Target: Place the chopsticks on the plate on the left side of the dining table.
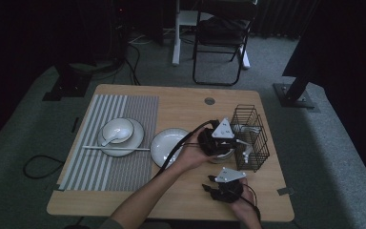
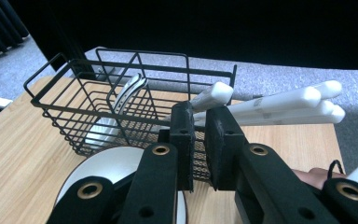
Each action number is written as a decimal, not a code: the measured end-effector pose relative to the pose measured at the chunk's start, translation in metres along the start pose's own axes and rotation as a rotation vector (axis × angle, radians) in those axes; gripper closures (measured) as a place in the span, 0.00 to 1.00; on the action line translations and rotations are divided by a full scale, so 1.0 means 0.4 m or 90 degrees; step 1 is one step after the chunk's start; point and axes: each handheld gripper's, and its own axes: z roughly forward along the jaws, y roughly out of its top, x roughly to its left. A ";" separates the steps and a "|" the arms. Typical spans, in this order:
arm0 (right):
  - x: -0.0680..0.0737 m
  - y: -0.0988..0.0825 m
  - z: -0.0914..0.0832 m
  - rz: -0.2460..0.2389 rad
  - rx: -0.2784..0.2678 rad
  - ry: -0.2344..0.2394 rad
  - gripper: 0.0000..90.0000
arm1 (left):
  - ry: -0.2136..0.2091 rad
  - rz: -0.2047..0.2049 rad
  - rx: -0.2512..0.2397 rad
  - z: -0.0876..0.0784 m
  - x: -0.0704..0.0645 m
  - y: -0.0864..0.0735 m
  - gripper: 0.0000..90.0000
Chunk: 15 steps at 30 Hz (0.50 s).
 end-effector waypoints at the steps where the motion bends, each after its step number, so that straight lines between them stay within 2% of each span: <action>1: 0.000 0.000 0.000 0.000 0.000 0.000 0.61 | 0.001 0.001 0.002 0.002 0.001 0.000 0.92; 15: 0.001 0.000 0.000 0.000 0.001 0.000 0.61 | 0.003 -0.005 0.012 0.048 0.011 0.008 0.89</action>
